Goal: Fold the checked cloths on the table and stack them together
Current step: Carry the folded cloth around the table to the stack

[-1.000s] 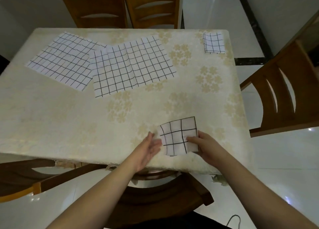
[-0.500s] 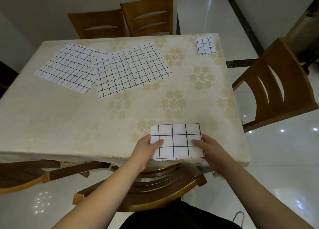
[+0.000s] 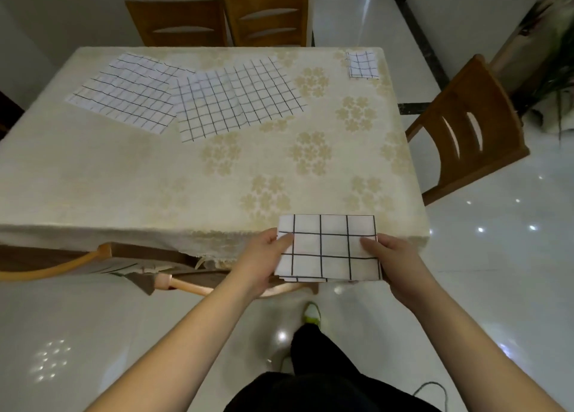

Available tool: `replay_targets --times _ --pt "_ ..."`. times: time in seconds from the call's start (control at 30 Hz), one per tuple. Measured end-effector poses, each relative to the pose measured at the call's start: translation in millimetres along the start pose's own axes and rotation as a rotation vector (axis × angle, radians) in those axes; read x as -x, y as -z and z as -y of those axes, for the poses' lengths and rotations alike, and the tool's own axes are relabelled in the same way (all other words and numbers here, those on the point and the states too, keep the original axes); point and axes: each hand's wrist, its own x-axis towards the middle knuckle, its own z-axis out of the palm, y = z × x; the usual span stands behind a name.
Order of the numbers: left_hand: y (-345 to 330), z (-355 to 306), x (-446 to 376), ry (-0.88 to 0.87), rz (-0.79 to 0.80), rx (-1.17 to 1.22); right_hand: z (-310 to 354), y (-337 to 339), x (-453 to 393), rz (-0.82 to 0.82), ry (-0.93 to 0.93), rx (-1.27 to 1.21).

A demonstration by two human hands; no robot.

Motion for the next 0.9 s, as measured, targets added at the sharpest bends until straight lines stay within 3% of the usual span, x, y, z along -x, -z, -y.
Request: replay_targets --times 0.23,0.43,0.9 --pt "-29.0 8.8 30.3 -0.094 0.082 -0.137 -23.6 32.6 52.2 -0.07 0.003 -0.011" --pt "-81.4 15.7 26.6 -0.059 0.139 -0.158 -32.9 76.0 73.2 -0.213 0.03 -0.077" --pt "-327.9 28.4 15.5 -0.08 0.351 -0.367 -66.5 290.1 102.6 -0.497 0.061 -0.357"
